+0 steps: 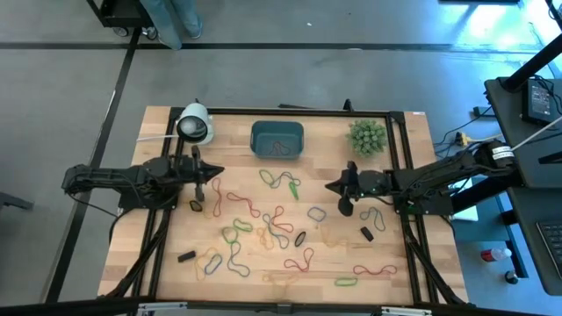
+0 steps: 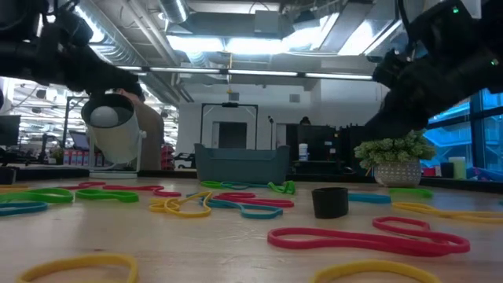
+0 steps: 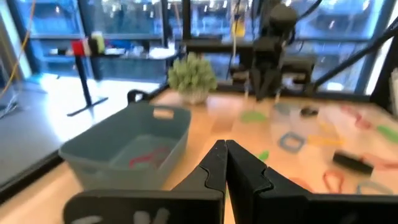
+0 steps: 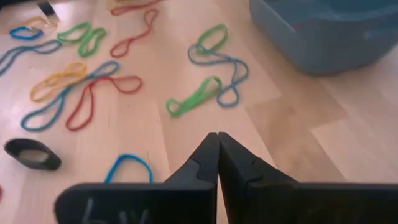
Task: Pick and place rubber bands into bin
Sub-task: Put the black rubber band into the blue bin
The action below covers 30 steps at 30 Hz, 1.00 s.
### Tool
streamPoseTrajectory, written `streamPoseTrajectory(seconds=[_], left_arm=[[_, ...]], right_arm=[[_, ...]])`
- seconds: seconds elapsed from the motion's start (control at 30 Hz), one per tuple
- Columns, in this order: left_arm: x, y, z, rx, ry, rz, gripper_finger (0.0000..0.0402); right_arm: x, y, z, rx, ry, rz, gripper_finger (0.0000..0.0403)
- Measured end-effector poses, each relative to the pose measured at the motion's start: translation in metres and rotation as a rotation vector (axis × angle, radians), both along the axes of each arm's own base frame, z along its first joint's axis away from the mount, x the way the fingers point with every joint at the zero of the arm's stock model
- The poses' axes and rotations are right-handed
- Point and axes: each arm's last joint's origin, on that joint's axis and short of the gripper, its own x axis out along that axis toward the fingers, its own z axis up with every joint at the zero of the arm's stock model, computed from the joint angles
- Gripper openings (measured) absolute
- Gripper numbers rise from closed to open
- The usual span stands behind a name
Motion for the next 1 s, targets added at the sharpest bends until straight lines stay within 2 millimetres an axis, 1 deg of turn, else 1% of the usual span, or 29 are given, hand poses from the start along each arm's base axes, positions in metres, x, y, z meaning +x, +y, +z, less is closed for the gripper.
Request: streamPoseTrajectory(seconds=[0.1, 0.2, 0.33, 0.53, 0.6, 0.8, 0.87, 1.0], left_arm=[[0.003, 0.0, -0.003, -0.02, 0.094, 0.003, 0.0001], [0.008, 0.0, -0.002, -0.07, 0.189, -0.008, 0.0001], [0.015, -0.003, 0.008, -0.111, 0.368, -0.037, 0.0001], [0.03, -0.01, 0.033, -0.12, 0.624, -0.07, 0.0001], [0.035, -0.013, 0.038, -0.131, 0.704, -0.076, 0.0001], [0.052, -0.03, 0.039, -0.134, 0.812, -0.164, 0.0001], [0.054, -0.036, 0.039, -0.173, 0.868, -0.155, 0.0001], [0.06, -0.044, 0.039, -0.286, 0.984, -0.073, 0.0001]], right_arm=[[0.0, 0.0, 0.0, 0.003, 0.002, 0.003, 0.0009], [0.0, 0.0, 0.0, 0.005, -0.006, 0.01, 0.0007], [0.0, 0.0, 0.0, 0.007, -0.008, 0.009, 0.0007], [0.0, 0.0, 0.0, 0.008, -0.008, 0.009, 0.0013], [0.0, 0.0, 0.0, 0.008, -0.007, 0.009, 0.0012], [0.0, 0.0, 0.0, -0.003, -0.002, 0.015, 0.0006], [0.0, 0.0, 0.0, -0.022, 0.003, 0.026, 0.0007], [0.0, 0.0, 0.0, -0.041, 0.01, 0.037, 0.0015]])
